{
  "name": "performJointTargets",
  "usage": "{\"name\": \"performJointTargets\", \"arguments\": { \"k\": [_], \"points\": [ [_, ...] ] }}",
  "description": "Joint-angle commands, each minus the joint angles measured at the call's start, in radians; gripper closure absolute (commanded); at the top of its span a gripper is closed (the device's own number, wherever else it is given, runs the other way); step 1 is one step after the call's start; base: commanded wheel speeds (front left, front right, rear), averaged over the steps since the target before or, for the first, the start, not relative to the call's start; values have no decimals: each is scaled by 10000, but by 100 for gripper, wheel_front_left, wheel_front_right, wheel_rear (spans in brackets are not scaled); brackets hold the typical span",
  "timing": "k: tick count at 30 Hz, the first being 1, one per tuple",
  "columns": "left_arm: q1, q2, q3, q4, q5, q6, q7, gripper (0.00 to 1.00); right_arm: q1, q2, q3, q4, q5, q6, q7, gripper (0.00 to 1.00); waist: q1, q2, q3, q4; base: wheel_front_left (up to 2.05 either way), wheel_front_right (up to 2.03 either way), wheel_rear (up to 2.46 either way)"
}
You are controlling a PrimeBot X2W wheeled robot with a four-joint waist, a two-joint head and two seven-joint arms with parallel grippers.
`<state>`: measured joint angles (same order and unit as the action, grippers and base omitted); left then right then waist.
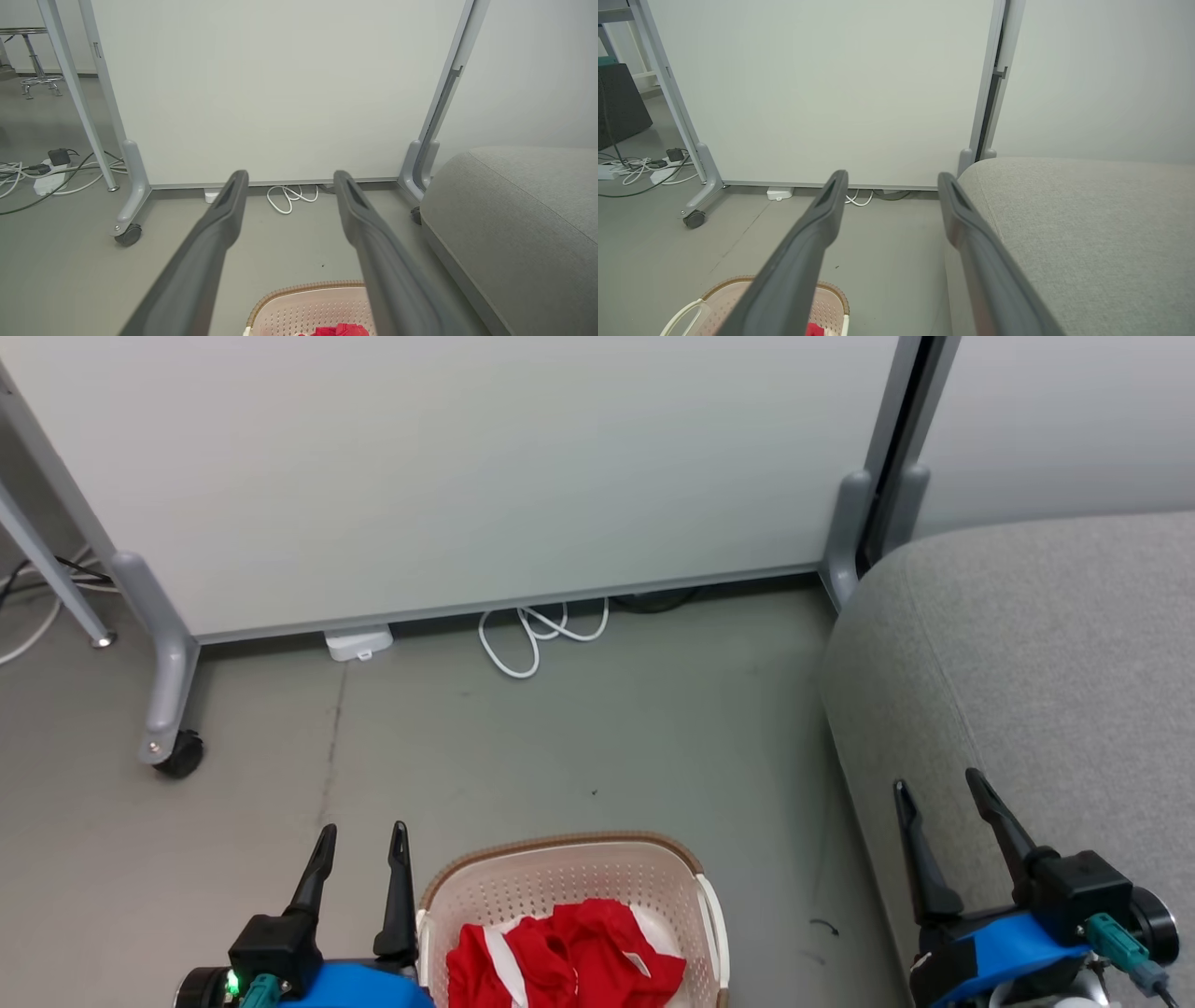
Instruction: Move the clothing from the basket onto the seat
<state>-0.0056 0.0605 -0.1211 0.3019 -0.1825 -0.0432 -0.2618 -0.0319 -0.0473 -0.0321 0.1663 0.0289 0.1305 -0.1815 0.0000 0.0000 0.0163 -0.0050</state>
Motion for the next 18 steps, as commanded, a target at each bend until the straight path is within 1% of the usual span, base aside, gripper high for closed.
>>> {"name": "performJointTargets", "arguments": {
  "k": [1, 5, 9, 14, 18],
  "points": [
    [-95, 6, -9, 47, -2, 38, -47, 0, -90, -55, 23, -80, -10, 5, -18, 0, 0, 0, 225, -158, 0, 0, 0],
    [-412, 0, -52, 371, -20, 14, -42, 0, -369, -53, 151, -298, -42, 5, -28, 0, 0, 0, 881, -560, 0, 0, 0],
    [-835, 66, -107, 1032, 70, -11, -41, 0, -644, -50, 278, -446, 9, 5, -71, 0, 0, 0, 1611, -1082, 0, 0, 0],
    [-1452, 158, -184, 2070, 100, -81, 17, 0, -969, -47, 406, -501, 183, 5, -236, 0, 0, 0, 2544, -1781, 0, 0, 0],
    [-2077, 291, -370, 3150, 138, -244, 446, 0, -1281, -42, 474, -516, 361, 5, -391, 0, 0, 0, 3379, -2267, 0, 0, 0]
  ]
}}
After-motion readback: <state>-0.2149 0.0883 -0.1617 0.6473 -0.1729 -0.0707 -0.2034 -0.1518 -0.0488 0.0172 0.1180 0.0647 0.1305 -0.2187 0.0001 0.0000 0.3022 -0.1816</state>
